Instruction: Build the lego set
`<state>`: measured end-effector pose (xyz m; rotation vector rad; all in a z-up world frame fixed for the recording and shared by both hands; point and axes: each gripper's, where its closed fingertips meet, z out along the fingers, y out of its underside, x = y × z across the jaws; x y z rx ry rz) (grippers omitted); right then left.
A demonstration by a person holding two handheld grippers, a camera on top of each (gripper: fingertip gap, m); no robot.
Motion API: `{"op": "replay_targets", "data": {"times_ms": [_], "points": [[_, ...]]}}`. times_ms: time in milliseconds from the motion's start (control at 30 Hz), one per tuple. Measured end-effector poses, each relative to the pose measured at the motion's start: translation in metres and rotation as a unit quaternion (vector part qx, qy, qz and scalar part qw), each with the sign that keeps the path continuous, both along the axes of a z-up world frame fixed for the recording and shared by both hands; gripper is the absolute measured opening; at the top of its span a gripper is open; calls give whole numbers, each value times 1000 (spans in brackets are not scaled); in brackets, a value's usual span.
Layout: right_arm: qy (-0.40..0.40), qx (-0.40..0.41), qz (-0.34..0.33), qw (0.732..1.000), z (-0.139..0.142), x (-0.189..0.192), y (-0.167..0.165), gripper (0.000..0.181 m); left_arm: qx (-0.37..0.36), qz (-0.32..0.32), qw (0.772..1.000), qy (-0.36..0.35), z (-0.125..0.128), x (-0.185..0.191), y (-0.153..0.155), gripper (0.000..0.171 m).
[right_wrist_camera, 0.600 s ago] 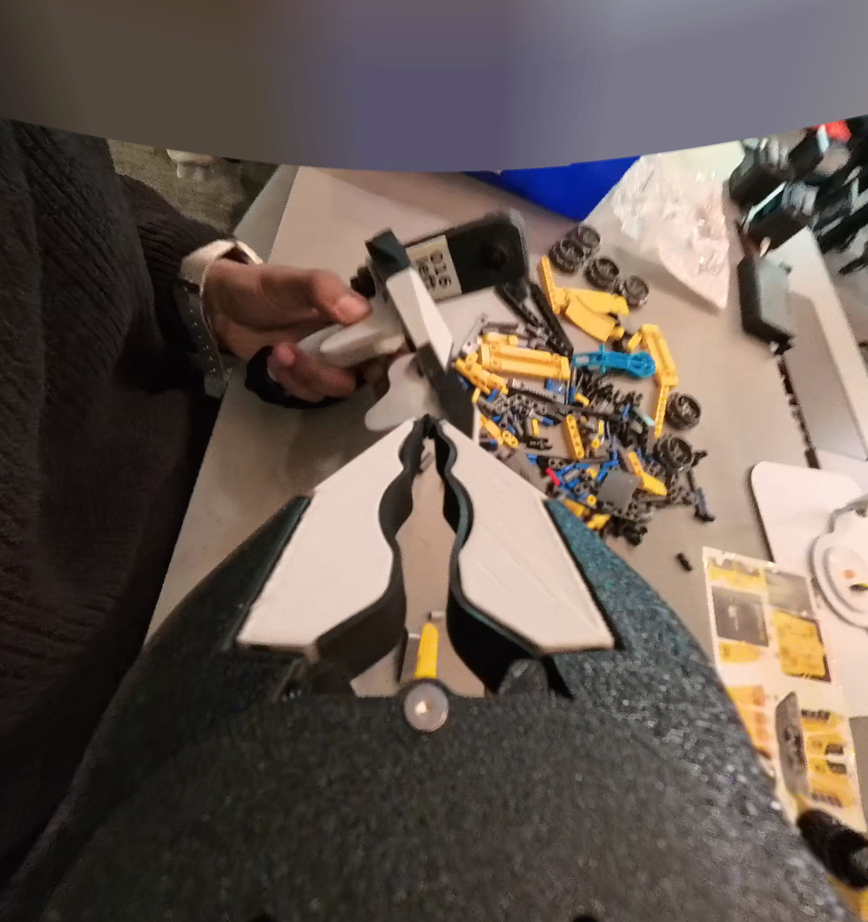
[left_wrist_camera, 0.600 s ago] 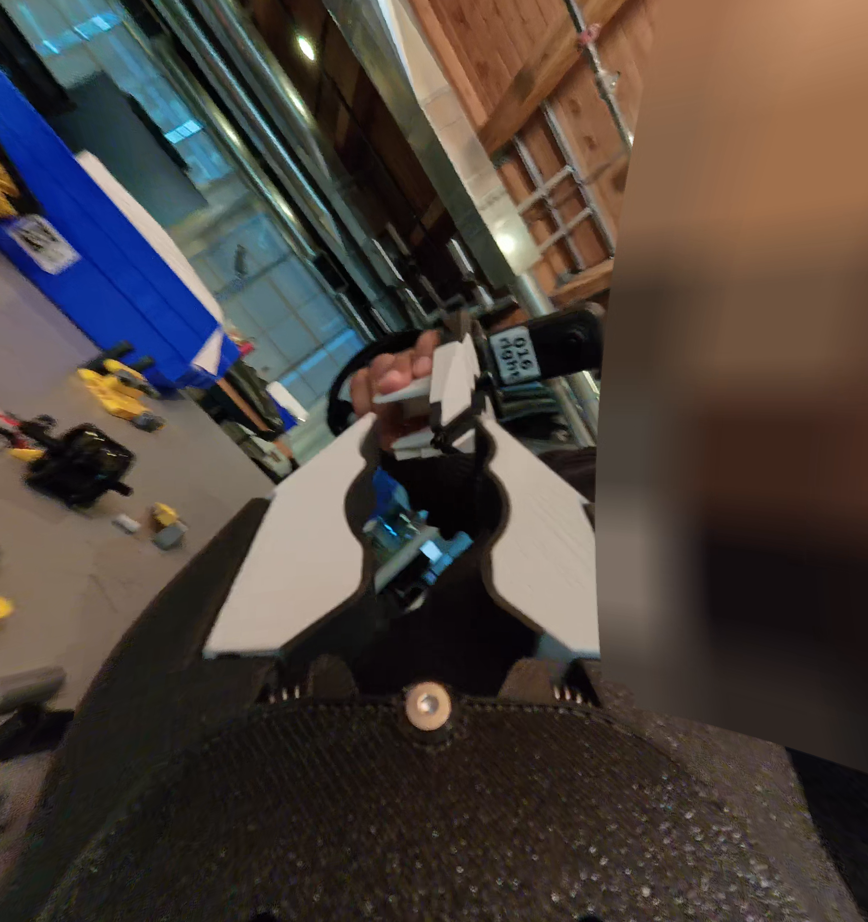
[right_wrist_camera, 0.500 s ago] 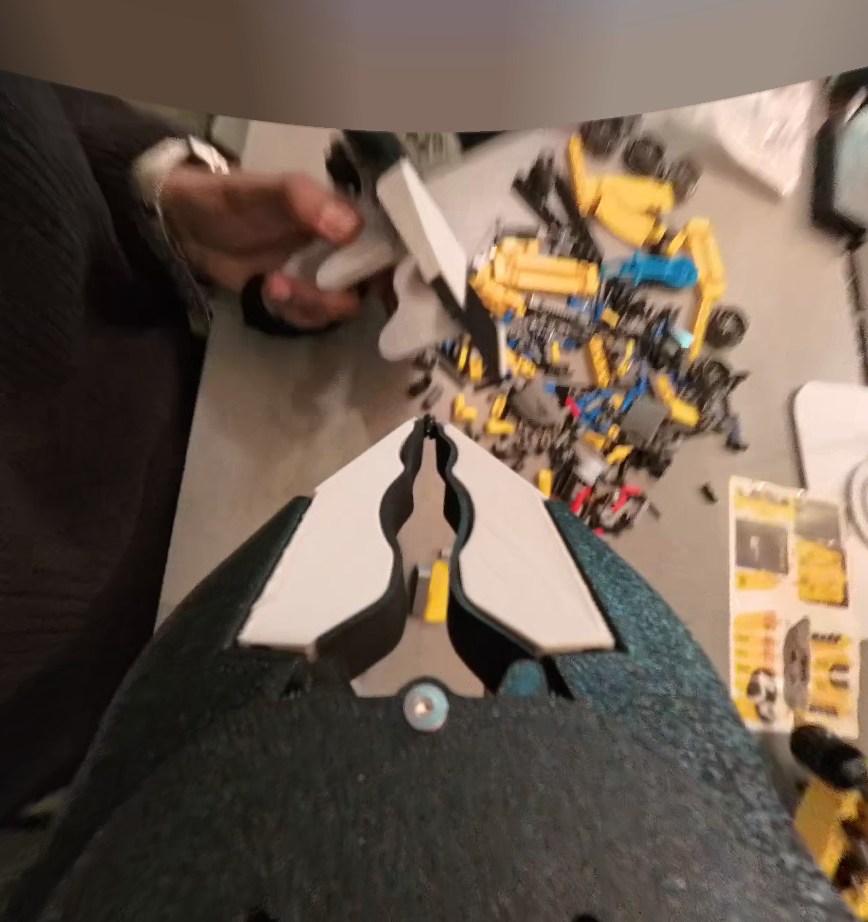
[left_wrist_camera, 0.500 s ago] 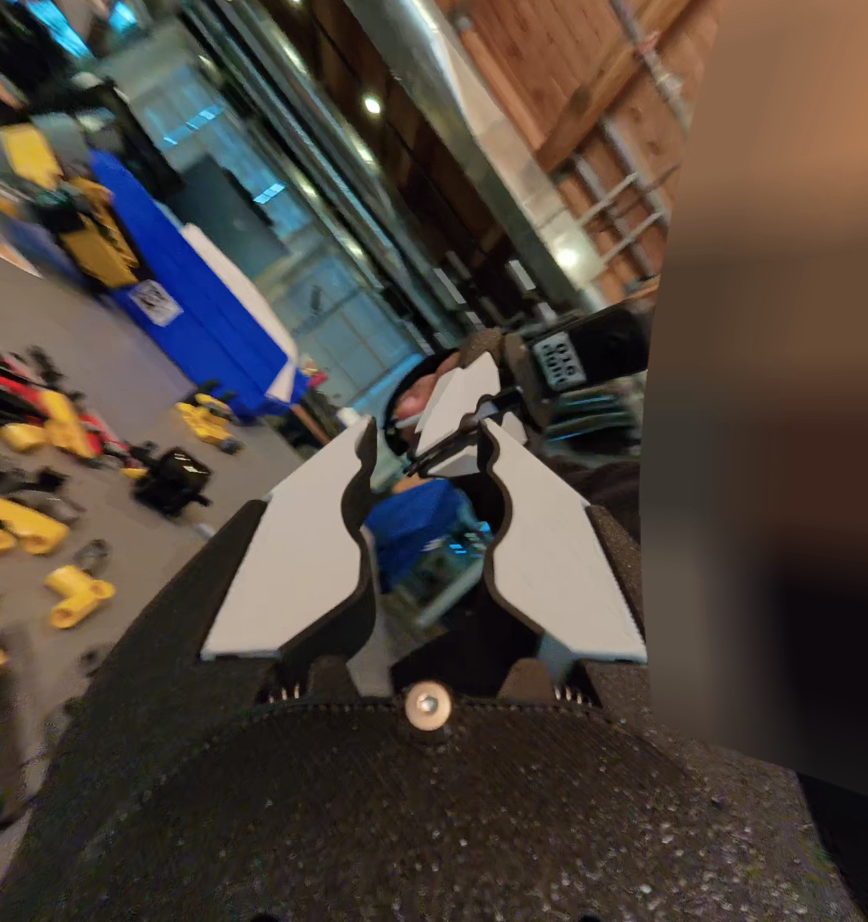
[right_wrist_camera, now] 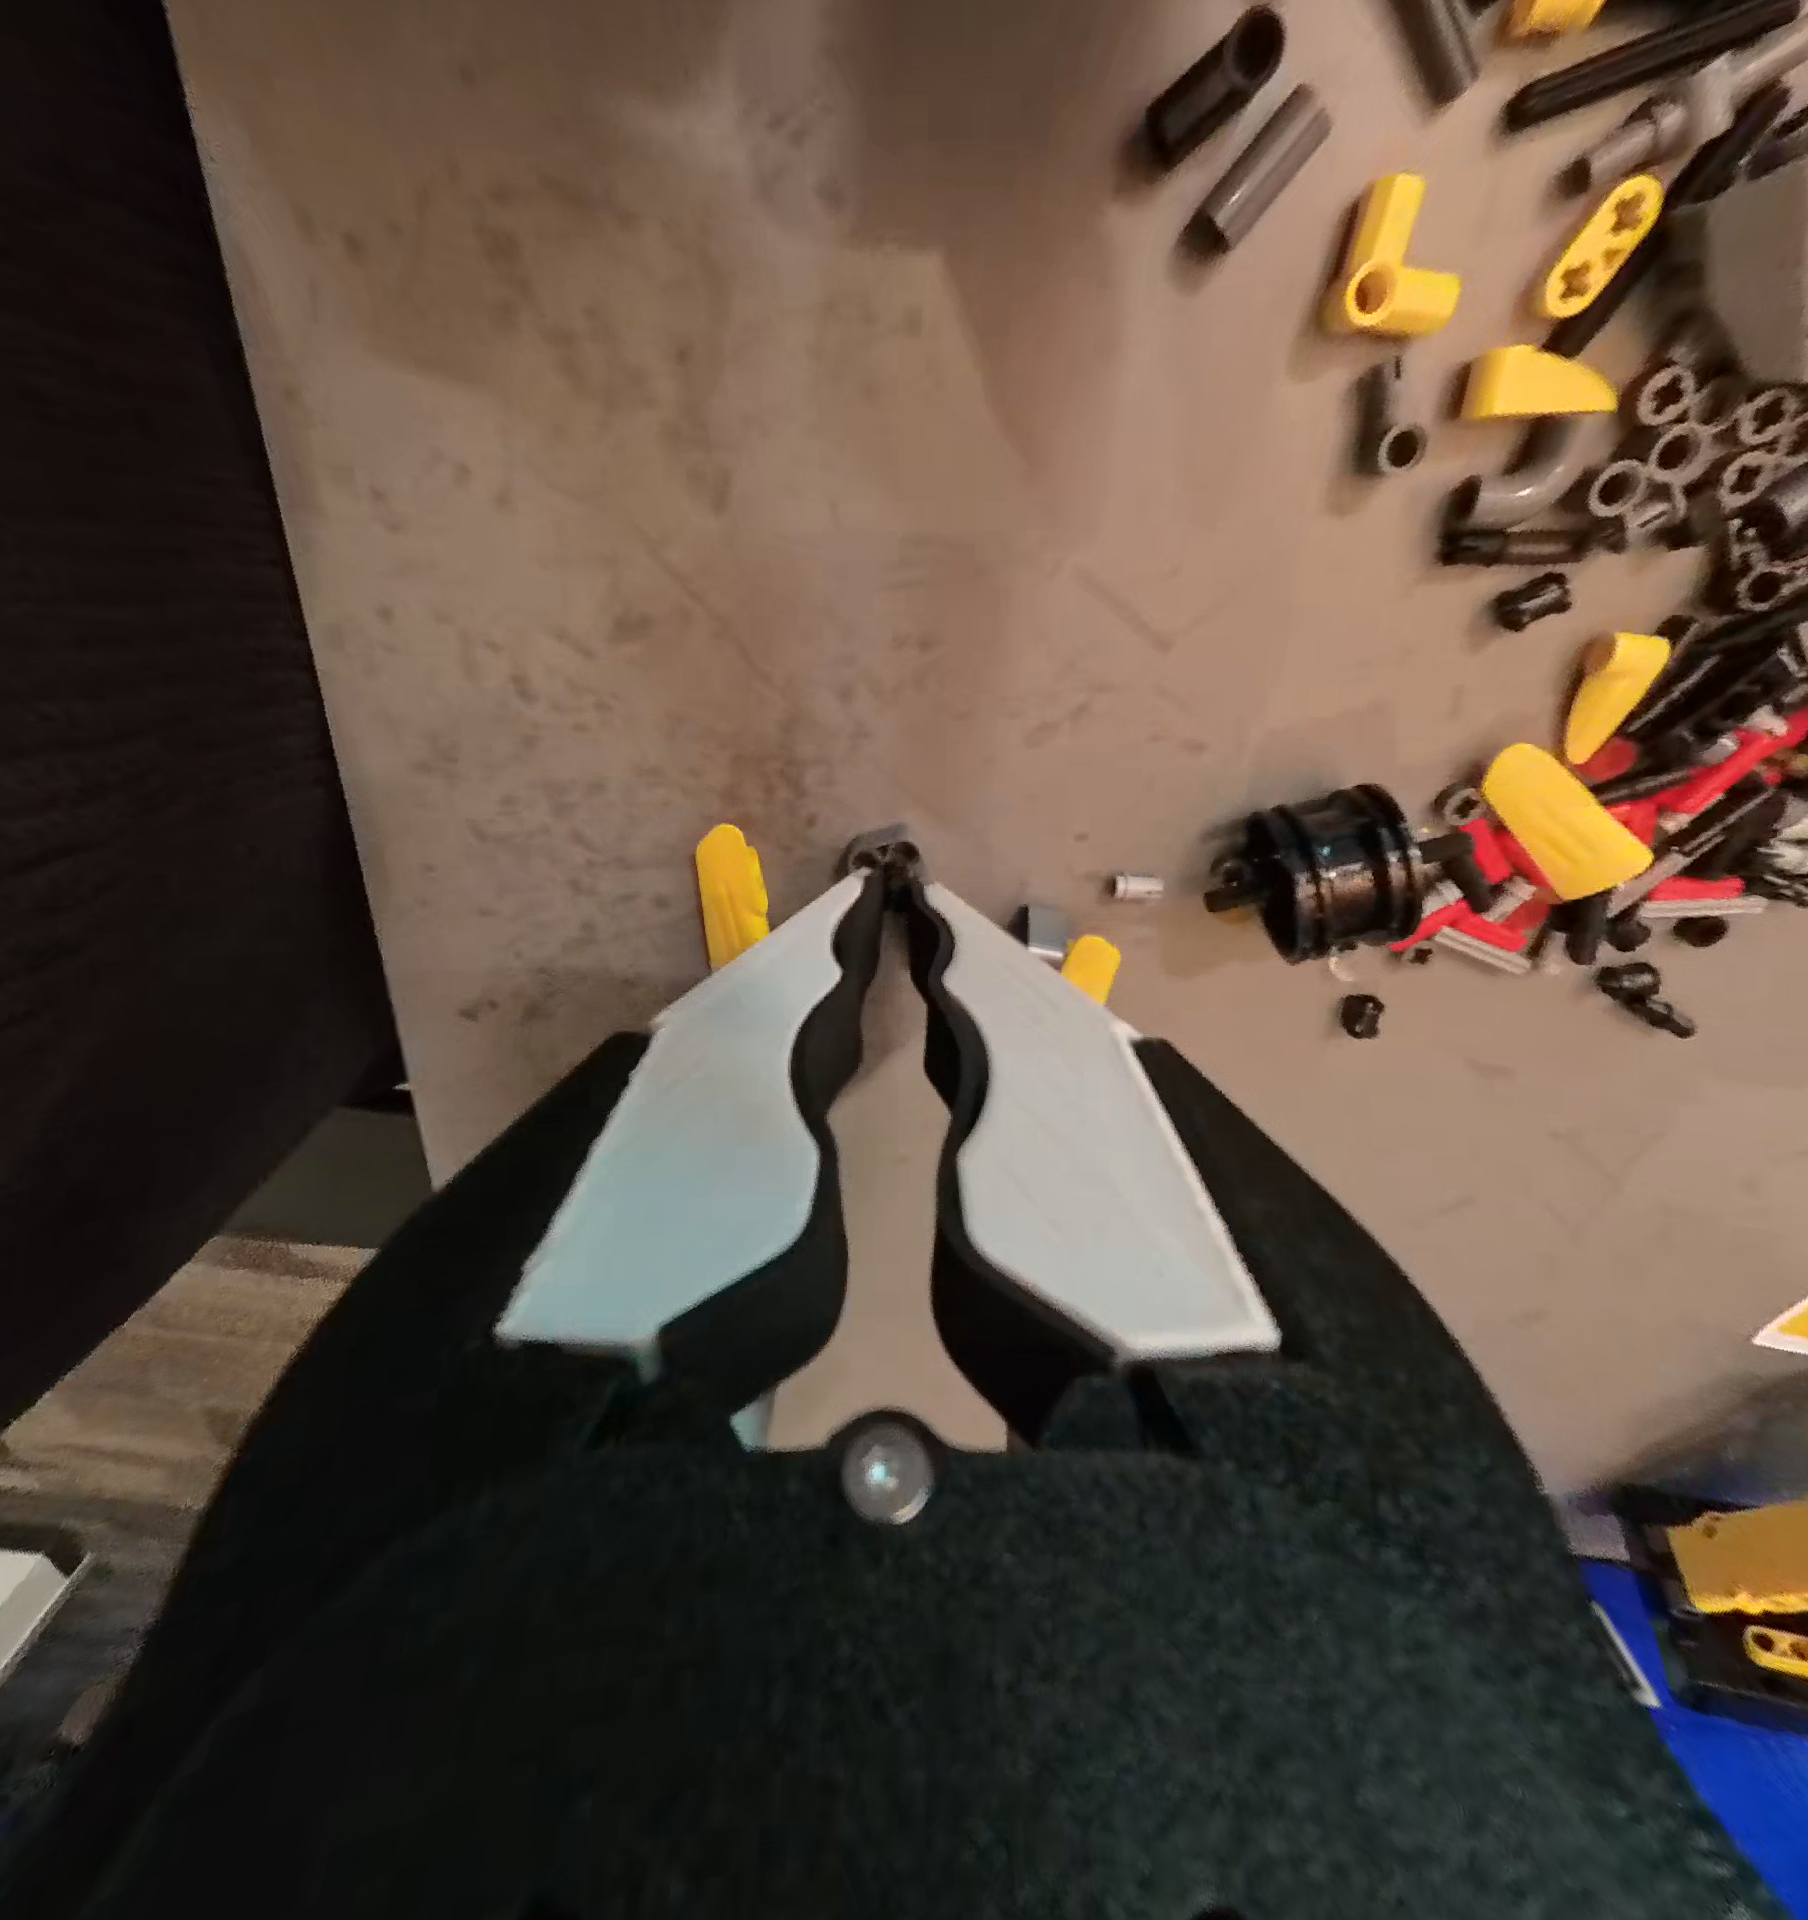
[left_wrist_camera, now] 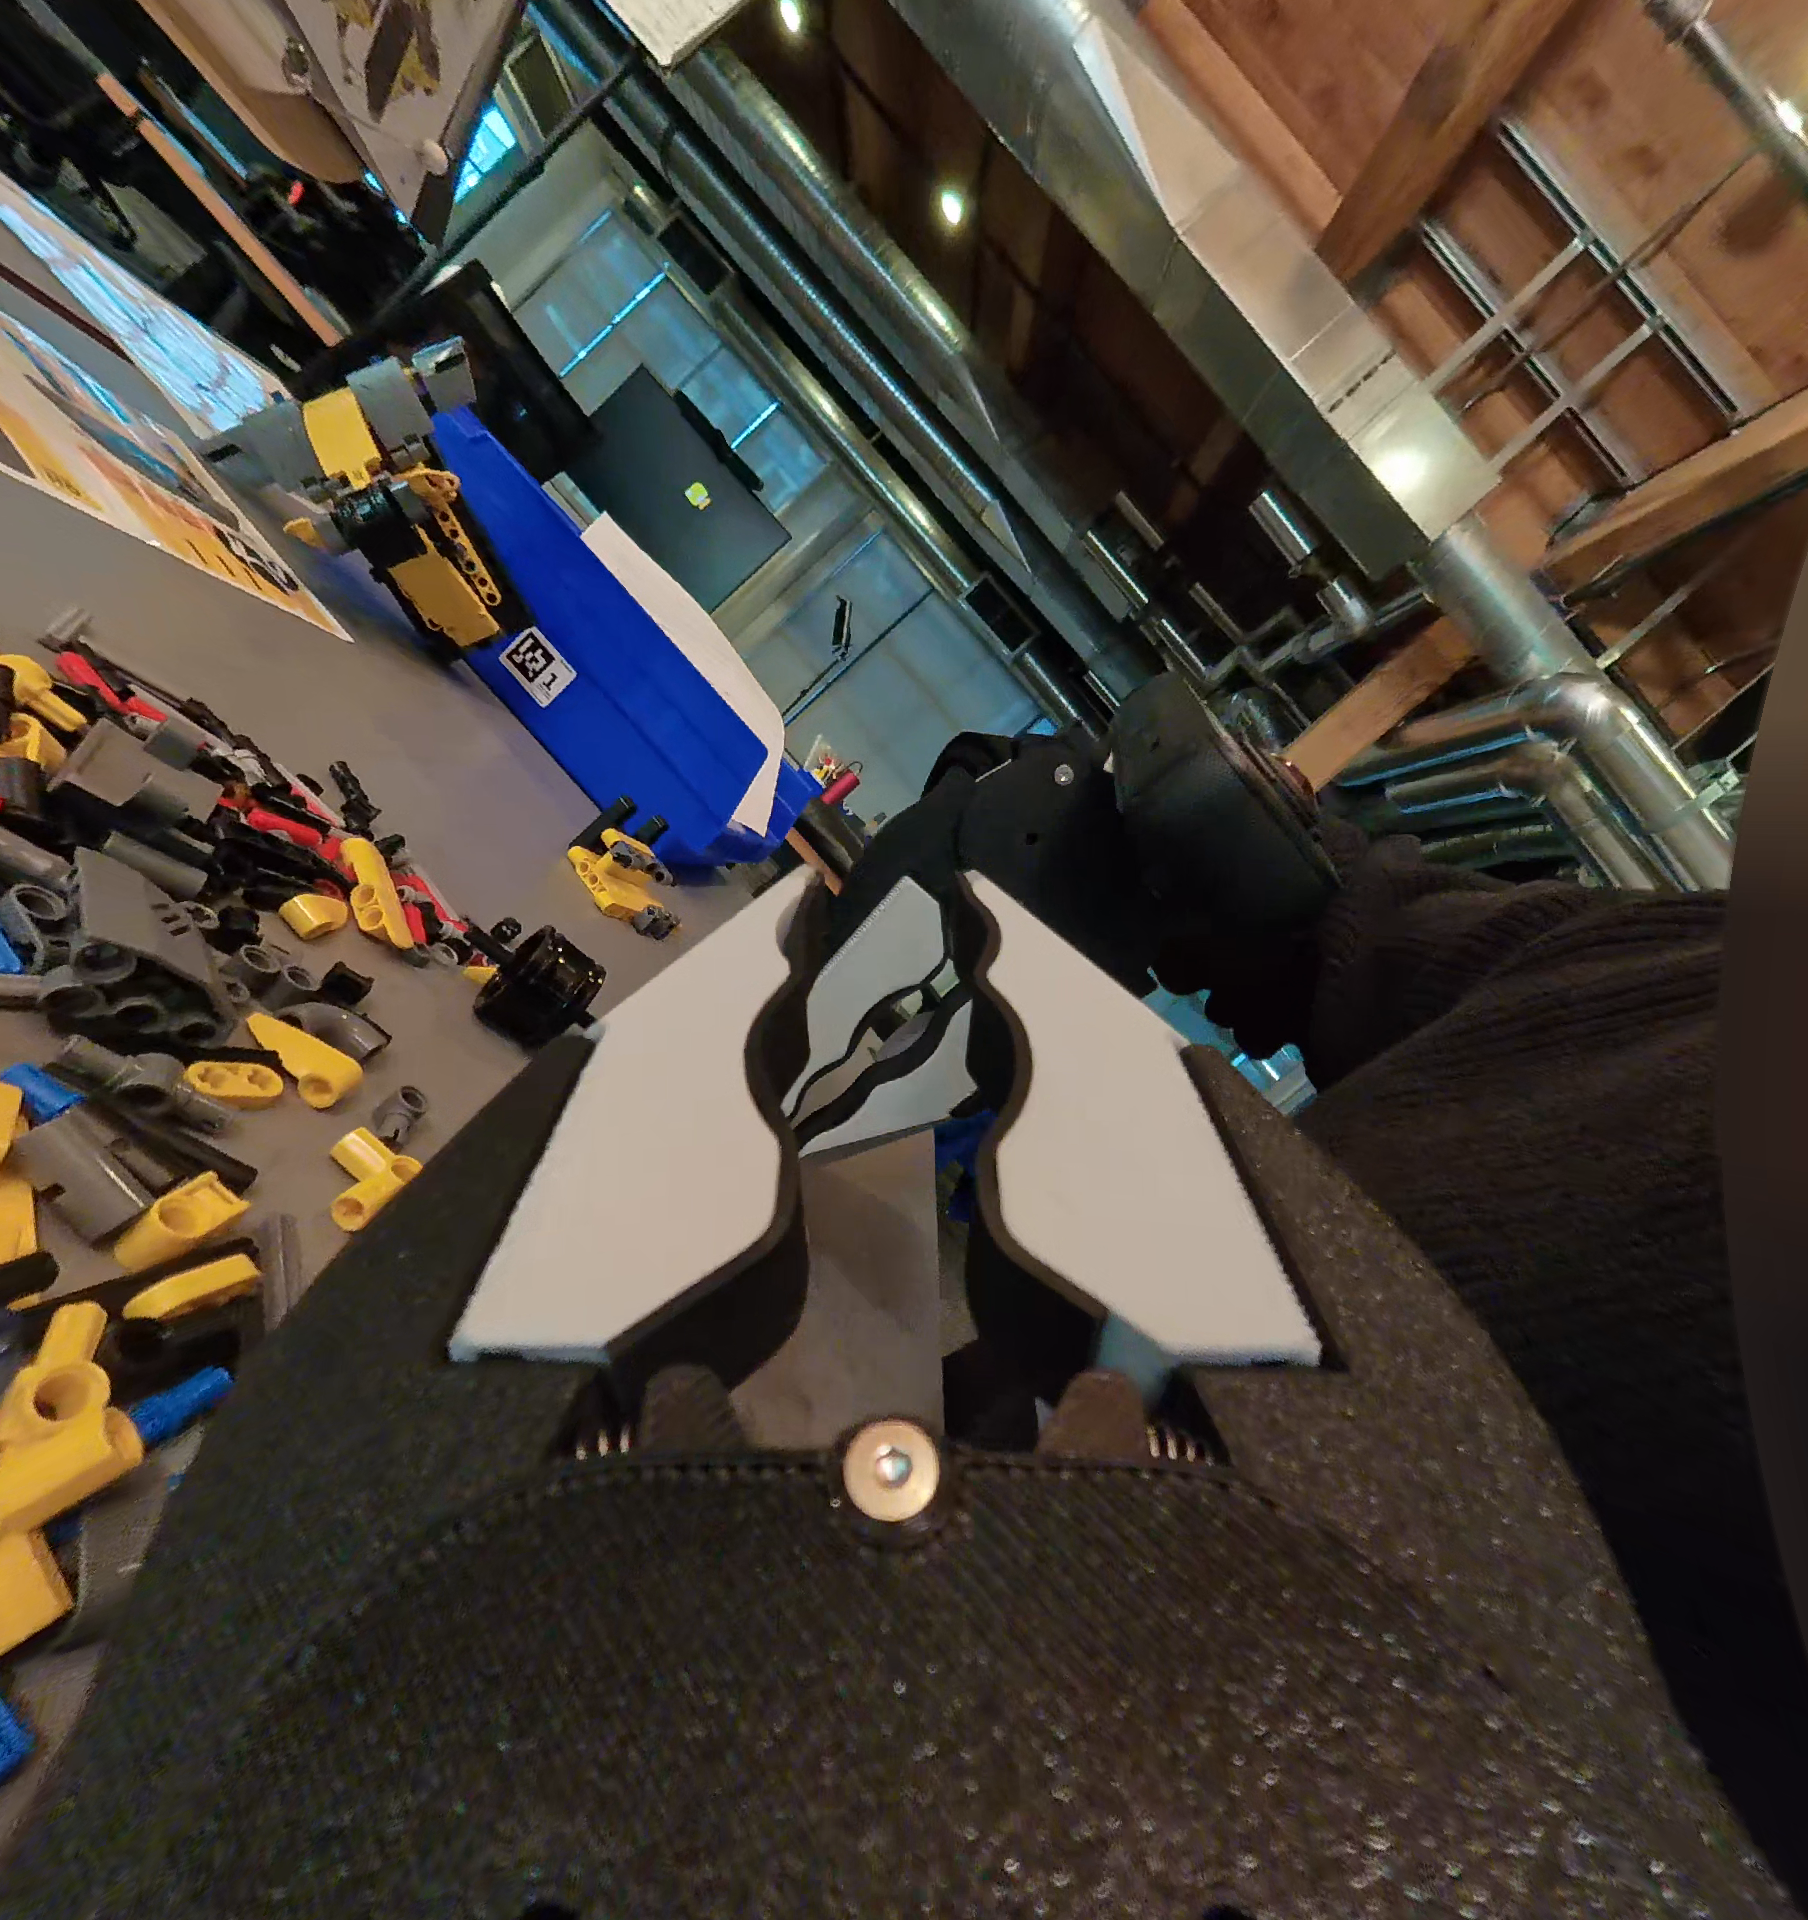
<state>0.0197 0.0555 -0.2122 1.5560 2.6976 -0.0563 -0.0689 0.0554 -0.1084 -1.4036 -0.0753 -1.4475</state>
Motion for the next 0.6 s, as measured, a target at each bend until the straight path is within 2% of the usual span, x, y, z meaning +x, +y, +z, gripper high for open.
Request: {"op": "replay_targets", "data": {"times_ms": [600], "points": [[-5, -18, -20, 1000, -3, -3, 1, 3, -3, 1, 1000, -6, -1, -2, 1, 14]]}}
